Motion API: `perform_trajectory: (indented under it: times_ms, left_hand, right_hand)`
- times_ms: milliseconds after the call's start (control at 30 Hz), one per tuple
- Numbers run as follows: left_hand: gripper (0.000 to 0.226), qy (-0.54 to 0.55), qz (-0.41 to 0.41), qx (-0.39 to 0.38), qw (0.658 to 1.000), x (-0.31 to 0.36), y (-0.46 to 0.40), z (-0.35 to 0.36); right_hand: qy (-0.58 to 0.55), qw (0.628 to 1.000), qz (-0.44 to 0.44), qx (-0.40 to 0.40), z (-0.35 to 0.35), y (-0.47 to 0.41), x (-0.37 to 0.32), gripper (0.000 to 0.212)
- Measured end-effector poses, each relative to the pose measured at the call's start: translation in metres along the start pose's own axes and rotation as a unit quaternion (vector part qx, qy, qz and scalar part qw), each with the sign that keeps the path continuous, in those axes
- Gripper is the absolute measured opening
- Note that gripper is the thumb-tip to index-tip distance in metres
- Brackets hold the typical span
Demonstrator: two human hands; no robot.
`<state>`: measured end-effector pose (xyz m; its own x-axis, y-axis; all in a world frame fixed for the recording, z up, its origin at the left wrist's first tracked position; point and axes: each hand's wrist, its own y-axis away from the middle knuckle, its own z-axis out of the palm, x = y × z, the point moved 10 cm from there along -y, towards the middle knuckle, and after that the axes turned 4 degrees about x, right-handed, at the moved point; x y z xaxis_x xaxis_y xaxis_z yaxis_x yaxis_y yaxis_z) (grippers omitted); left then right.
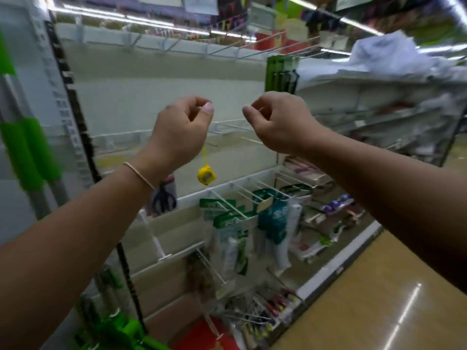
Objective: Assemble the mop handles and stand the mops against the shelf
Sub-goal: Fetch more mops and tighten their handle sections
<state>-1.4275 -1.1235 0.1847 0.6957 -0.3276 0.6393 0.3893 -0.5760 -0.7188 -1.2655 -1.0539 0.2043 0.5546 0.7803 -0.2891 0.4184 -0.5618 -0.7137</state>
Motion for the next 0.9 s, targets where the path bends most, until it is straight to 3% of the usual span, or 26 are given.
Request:
perform_trajectory:
  times_ms: [533, 900]
  left_hand:
    - [0.027, 0.017, 0.111, -0.156, 0.981, 0.108, -0.009, 0.374]
    - [0.034, -0.009, 0.172, -0.318, 0.932, 0.097, 0.008, 0.580]
  right_hand:
    - [0.161, 0.972, 0.168, 0.028, -0.173, 0.071, 0.338, 0.036]
    - [0.213, 0.930, 0.301, -0.017, -0.173, 0.107, 0.515, 0.053]
